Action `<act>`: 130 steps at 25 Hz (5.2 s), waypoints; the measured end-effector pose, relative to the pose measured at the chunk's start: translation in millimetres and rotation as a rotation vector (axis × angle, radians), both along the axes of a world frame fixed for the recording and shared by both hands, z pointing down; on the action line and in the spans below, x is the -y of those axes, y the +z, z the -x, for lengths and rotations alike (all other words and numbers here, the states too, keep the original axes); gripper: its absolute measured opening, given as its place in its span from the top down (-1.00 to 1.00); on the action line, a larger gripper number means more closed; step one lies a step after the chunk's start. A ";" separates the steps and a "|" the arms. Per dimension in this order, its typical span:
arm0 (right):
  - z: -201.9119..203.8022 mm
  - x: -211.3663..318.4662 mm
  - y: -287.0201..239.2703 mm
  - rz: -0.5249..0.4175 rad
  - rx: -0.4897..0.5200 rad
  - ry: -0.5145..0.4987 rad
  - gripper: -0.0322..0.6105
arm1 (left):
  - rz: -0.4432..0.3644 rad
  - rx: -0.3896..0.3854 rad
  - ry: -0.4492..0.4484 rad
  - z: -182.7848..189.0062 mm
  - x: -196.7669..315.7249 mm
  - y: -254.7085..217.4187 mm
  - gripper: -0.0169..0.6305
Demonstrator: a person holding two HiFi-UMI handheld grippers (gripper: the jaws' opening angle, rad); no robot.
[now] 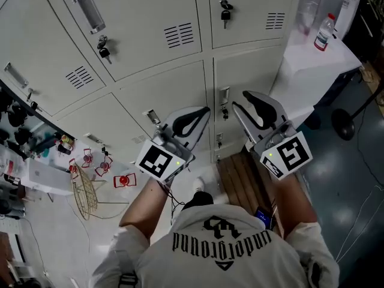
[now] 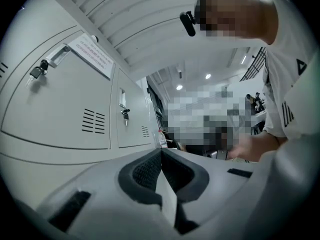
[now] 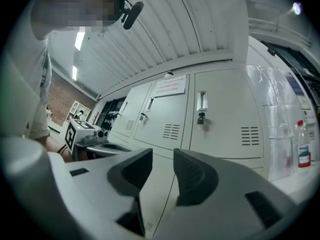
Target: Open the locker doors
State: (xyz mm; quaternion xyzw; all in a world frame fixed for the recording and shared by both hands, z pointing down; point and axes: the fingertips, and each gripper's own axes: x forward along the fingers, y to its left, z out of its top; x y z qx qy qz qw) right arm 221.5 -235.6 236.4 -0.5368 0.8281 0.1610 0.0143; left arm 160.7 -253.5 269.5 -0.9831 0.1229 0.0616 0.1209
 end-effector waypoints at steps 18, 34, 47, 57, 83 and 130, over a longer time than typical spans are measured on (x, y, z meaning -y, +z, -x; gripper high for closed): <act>-48.1 123.1 -124.8 -0.100 0.007 0.103 0.47 | -0.202 -0.089 0.070 -51.1 90.2 -122.7 0.92; -48.7 163.5 -144.8 -0.108 -0.005 0.151 0.56 | -0.207 -0.089 0.079 -59.8 108.0 -144.6 0.92; -57.5 102.1 -144.5 -0.113 0.022 0.087 0.58 | -0.207 -0.087 0.067 -69.5 83.6 -139.9 0.92; -117.1 4.0 -142.6 -0.113 0.039 0.145 0.55 | -0.182 -0.108 0.135 -117.9 38.1 -131.0 0.92; -300.8 -66.6 -136.9 -0.110 0.085 0.119 0.54 | -0.196 -0.069 0.258 -208.8 -11.9 -122.5 0.92; 162.5 34.0 -116.5 -0.123 0.061 -0.160 0.43 | -0.221 -0.020 -0.269 250.3 71.1 -119.2 0.92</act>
